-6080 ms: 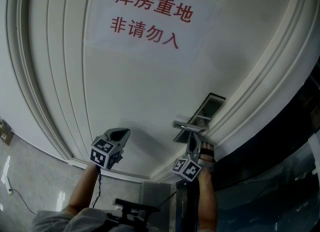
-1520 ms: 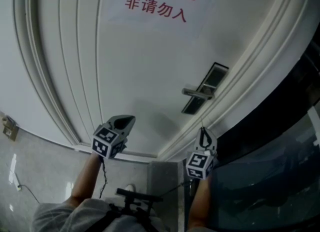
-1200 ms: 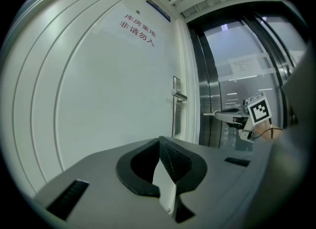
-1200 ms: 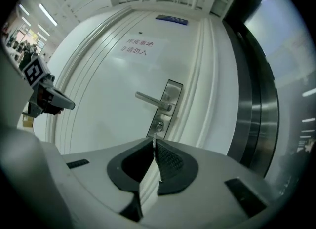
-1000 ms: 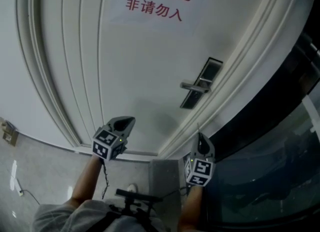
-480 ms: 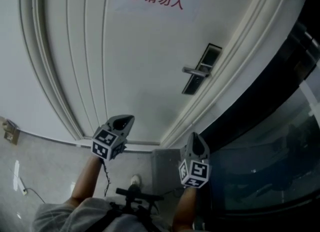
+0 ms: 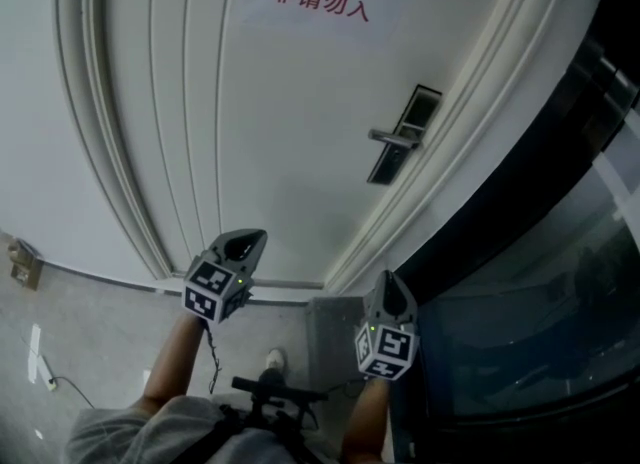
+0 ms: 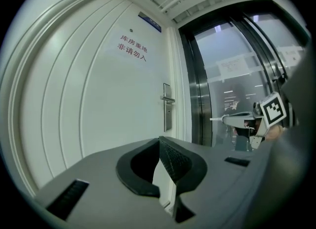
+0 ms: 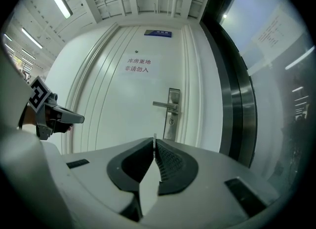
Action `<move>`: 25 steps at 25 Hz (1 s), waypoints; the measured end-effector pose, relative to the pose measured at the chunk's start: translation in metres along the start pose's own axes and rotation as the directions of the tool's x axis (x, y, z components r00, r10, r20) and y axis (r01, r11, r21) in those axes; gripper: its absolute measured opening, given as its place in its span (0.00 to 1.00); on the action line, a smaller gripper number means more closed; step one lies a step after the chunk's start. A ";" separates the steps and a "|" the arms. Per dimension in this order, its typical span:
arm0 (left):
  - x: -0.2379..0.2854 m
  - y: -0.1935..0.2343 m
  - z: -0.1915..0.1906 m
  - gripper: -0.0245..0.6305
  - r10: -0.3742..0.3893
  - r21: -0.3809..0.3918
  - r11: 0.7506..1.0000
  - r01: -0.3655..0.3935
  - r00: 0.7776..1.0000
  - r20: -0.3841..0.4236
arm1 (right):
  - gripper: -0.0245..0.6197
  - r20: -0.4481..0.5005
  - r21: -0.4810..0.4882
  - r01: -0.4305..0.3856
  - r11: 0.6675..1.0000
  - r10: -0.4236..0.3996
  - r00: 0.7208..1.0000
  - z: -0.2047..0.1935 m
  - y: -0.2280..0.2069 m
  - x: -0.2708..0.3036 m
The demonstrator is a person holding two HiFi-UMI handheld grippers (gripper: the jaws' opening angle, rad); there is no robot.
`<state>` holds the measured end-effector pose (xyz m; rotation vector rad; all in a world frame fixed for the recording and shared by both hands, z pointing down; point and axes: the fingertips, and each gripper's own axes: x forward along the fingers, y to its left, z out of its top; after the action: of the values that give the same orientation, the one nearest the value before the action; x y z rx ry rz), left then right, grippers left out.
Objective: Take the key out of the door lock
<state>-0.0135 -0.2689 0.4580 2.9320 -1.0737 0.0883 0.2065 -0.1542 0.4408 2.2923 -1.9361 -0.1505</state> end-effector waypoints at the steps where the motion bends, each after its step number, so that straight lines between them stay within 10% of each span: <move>1: -0.002 0.000 -0.001 0.03 0.001 0.000 1.000 -0.001 1.000 -0.002 | 0.07 0.000 -0.001 0.002 1.000 -0.002 1.000 0.000 0.001 -0.002; 25: -0.004 -0.006 0.001 0.03 -0.001 0.006 1.000 0.001 1.000 0.003 | 0.07 -0.005 0.001 -0.023 1.000 0.023 1.000 -0.005 0.004 -0.005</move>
<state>-0.0121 -0.2617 0.4563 2.9390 -1.0736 0.0864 0.2025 -0.1494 0.4468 2.2677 -1.9601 -0.1407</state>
